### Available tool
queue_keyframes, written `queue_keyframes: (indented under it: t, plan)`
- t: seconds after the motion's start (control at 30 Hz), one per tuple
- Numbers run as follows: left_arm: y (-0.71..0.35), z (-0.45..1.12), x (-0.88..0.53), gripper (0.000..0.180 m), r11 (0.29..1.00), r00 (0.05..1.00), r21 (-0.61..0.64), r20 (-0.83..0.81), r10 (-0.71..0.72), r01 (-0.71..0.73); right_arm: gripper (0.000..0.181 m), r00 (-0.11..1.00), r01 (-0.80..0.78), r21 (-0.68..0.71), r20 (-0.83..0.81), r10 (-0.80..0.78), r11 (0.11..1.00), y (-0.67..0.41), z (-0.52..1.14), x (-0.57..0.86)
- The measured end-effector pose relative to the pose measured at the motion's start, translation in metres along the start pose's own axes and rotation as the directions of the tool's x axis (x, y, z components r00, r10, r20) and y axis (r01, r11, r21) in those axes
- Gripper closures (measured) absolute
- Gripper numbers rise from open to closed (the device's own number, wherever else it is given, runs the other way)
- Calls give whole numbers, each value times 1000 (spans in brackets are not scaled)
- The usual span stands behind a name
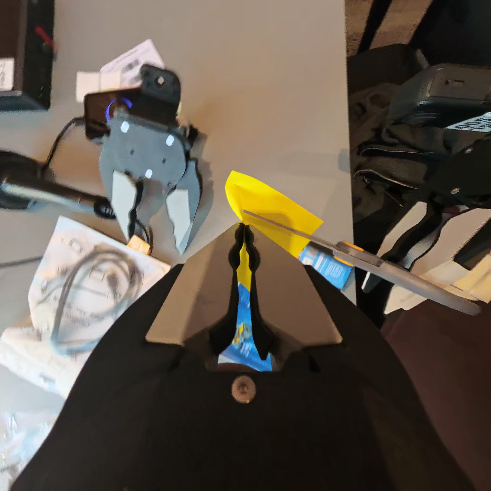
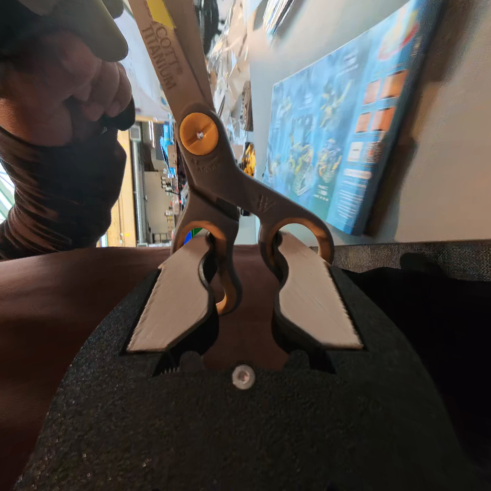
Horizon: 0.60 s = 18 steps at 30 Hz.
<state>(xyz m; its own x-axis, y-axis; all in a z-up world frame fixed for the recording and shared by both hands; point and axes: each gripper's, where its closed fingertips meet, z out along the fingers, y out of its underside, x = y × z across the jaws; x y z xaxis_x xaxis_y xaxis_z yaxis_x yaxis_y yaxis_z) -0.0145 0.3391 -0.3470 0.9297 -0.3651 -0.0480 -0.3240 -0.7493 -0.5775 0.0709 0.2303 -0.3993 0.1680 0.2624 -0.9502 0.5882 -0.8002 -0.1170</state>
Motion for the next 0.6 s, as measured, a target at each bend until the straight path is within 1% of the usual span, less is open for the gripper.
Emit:
queue_keyframes:
  t: [0.17,0.23,0.37,0.6]
  plan:
    - [-46,38,20,180,992,990,-14,-56,128,-129,145,999,-47,117,-9,48,992,-16,-37,18]
    - [-61,52,26,180,988,985,-14,-75,154,-156,145,998,-63,154,-6,65,986,-23,-50,25]
    - [-84,73,32,180,983,978,-16,-106,178,-180,149,996,-82,190,-15,86,978,-33,-71,39]
    - [-100,100,29,180,985,978,-38,-128,165,-171,149,995,-93,191,-27,100,977,-51,-88,58]
